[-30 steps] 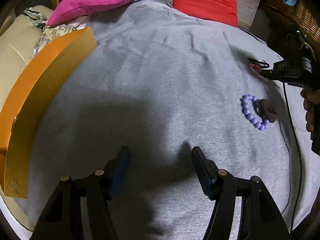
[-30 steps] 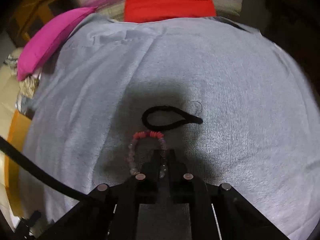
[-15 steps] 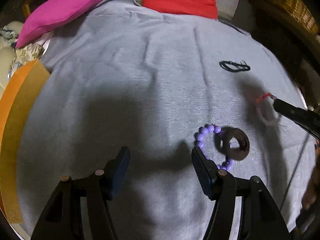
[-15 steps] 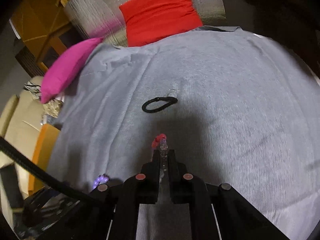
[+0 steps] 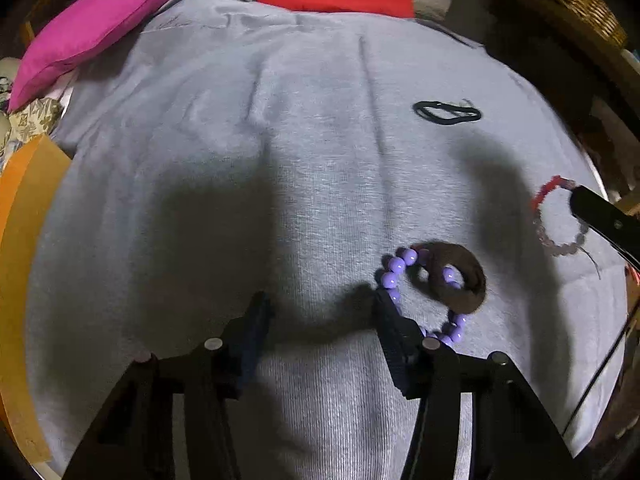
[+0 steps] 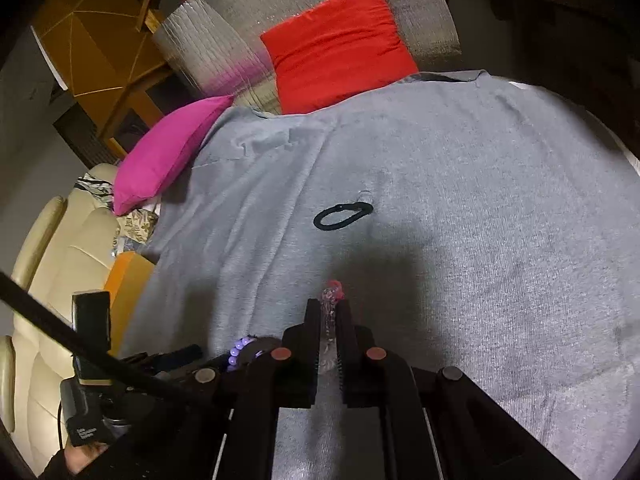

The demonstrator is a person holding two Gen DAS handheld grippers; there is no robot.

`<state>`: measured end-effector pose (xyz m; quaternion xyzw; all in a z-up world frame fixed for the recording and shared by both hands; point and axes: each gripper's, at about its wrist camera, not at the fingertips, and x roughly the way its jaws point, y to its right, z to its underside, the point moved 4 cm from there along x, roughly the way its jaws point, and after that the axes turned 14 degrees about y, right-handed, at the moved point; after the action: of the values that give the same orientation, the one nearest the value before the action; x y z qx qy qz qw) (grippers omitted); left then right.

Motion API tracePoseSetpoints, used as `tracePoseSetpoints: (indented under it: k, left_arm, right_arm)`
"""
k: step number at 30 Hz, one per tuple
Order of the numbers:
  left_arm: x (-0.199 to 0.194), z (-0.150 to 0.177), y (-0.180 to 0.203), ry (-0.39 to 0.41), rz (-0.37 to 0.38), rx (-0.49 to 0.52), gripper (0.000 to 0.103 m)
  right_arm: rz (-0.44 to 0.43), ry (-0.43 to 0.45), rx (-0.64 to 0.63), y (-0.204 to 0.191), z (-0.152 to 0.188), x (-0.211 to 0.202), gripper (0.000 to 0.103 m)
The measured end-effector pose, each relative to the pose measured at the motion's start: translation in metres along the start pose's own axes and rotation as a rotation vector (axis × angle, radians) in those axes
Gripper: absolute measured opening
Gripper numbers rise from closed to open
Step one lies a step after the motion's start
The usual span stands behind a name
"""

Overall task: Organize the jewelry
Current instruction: 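Grasp the pink-white bead bracelet with the right tool while the left tool grasps the purple bead bracelet, then lift the purple bead bracelet with the left tool while the right tool lifts the pink-white bracelet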

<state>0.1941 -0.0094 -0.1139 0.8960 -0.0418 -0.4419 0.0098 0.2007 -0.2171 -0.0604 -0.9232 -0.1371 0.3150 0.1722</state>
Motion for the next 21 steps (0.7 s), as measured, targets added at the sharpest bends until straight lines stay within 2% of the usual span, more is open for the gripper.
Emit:
tracePoseSetpoints:
  k: [2, 6, 8, 13, 18, 19, 21]
  left_arm:
    - [-0.001, 0.0, 0.0, 0.017, -0.018, 0.005, 0.054]
    - [-0.007, 0.0, -0.001, 0.028, 0.001, -0.008, 0.055]
    - [-0.01, 0.001, 0.001, 0.039, 0.008, -0.019, 0.063]
    - [-0.004, 0.005, 0.01, 0.027, 0.015, 0.002, 0.064]
    - [0.004, 0.011, 0.016, 0.028, -0.026, 0.043, 0.064]
    - [0.004, 0.011, 0.017, 0.03, -0.025, 0.044, 0.062]
    - [0.002, 0.011, 0.015, 0.031, -0.021, 0.038, 0.036]
  right_arm:
    - [-0.005, 0.003, 0.003, 0.001, 0.001, -0.002, 0.008]
    - [-0.015, 0.011, 0.006, 0.002, 0.001, -0.004, 0.008]
    - [-0.016, 0.015, 0.002, 0.002, 0.001, -0.006, 0.008]
    - [-0.022, 0.021, 0.014, 0.005, 0.0, -0.007, 0.008]
    - [-0.026, 0.024, 0.019, 0.008, 0.0, -0.009, 0.008]
    - [-0.026, 0.026, 0.019, 0.008, 0.001, -0.009, 0.008]
    - [-0.026, 0.029, 0.021, 0.009, 0.0, -0.011, 0.008]
